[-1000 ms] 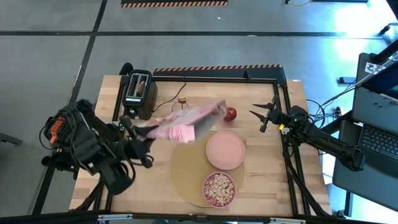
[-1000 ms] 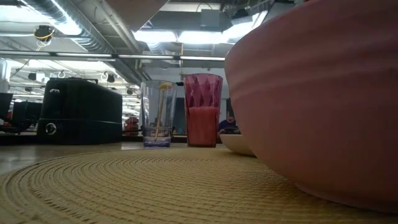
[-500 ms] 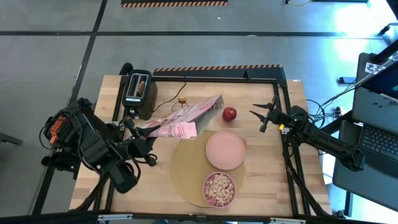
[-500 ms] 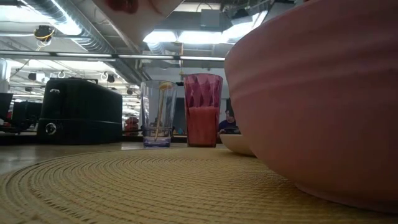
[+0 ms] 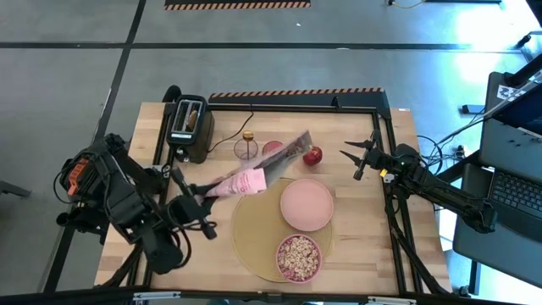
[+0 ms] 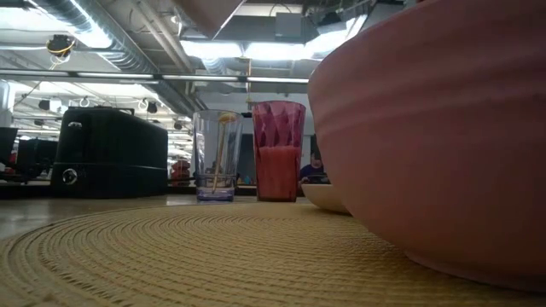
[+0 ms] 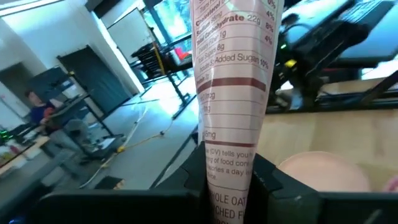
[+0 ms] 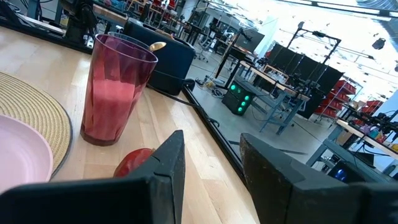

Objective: Arrange a breakfast setting
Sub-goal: Pour the cereal from the pink cereal box into the pink bowl

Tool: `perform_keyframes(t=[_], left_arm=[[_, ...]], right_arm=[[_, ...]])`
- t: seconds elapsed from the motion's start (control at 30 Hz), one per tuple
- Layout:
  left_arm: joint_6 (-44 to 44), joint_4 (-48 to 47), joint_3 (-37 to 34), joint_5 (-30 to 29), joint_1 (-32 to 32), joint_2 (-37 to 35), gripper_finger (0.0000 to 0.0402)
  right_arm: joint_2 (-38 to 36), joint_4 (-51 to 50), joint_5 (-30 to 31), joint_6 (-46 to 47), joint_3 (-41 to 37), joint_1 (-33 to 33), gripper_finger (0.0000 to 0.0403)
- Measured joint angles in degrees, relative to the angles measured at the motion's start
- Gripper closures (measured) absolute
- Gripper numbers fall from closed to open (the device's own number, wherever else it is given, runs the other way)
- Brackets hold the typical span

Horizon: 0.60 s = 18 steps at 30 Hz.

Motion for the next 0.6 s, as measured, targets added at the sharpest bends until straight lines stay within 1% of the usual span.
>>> perform_keyframes(t=[0.07,0.13,0.23,0.3,0.37,0.43,0.5,0.6], left_arm=[[8.48,7.50,0.00,1.78,-0.07,0.02,0.0353],[18.98,16.85,0.00,4.99,0.35,0.02,0.0353],[34.91,31.05,-0.02,13.02,1.97,-0.53,0.0353],[42.92,38.50,-0.02,18.86,3.89,-1.35,0.0353],[48.29,42.27,-0.02,22.25,6.17,-2.46,0.0355],[52.23,42.53,-0.02,25.69,9.22,-3.97,0.0358],[53.60,42.95,-0.02,32.60,13.20,-5.25,0.0363],[55.01,45.04,-0.02,44.70,20.34,-6.55,0.0371]], right_arm=[[0.00,0.02,0.02,-0.04,0.00,-0.02,0.0276],[0.01,0.08,0.04,-0.25,0.00,0.01,0.0276],[0.00,0.58,0.04,-0.31,0.00,-0.01,0.0276],[0.00,0.76,0.04,-0.31,0.00,-0.01,0.0276],[0.00,0.93,0.02,-0.29,0.00,0.01,0.0276],[0.01,0.94,-0.16,-0.28,0.00,0.00,0.0276],[0.00,0.92,-0.16,-0.28,0.00,-0.02,0.0276],[0.00,1.02,-0.18,-0.33,0.00,0.01,0.0276]])
